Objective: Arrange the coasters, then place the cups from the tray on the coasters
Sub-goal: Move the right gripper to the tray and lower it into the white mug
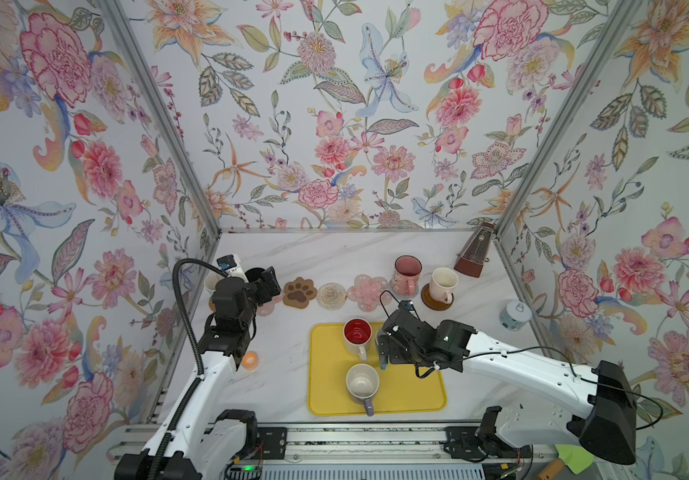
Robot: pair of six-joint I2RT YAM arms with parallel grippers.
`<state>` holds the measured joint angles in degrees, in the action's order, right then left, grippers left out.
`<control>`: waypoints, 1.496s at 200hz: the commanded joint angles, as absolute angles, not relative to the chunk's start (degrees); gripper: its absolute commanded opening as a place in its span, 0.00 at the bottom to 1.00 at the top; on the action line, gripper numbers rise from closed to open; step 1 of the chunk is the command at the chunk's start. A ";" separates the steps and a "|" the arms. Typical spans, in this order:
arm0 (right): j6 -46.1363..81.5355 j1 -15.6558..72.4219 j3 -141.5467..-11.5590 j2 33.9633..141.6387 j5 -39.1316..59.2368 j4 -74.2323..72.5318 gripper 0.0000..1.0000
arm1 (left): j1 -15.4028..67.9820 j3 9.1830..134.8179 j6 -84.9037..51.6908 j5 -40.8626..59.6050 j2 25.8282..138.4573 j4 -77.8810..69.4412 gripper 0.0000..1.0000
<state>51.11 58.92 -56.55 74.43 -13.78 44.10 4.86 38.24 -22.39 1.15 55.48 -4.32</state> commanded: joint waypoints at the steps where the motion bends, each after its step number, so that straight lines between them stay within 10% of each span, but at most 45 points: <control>1: 52.83 59.33 -55.44 75.53 -13.54 44.82 0.98 | 4.48 37.28 -23.11 1.52 54.62 -4.82 0.99; 197: 50.23 59.03 -50.21 80.19 -16.22 41.48 0.93 | 4.48 37.43 -24.17 1.86 55.67 -4.97 0.99; 299: 46.55 58.57 -48.97 80.80 -13.86 33.99 0.53 | 4.40 37.04 -24.70 1.48 55.13 -4.44 0.99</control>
<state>47.79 59.05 -49.56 80.25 -14.11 36.67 4.86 37.76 -23.92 1.30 55.51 -4.32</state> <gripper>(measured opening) 0.575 0.989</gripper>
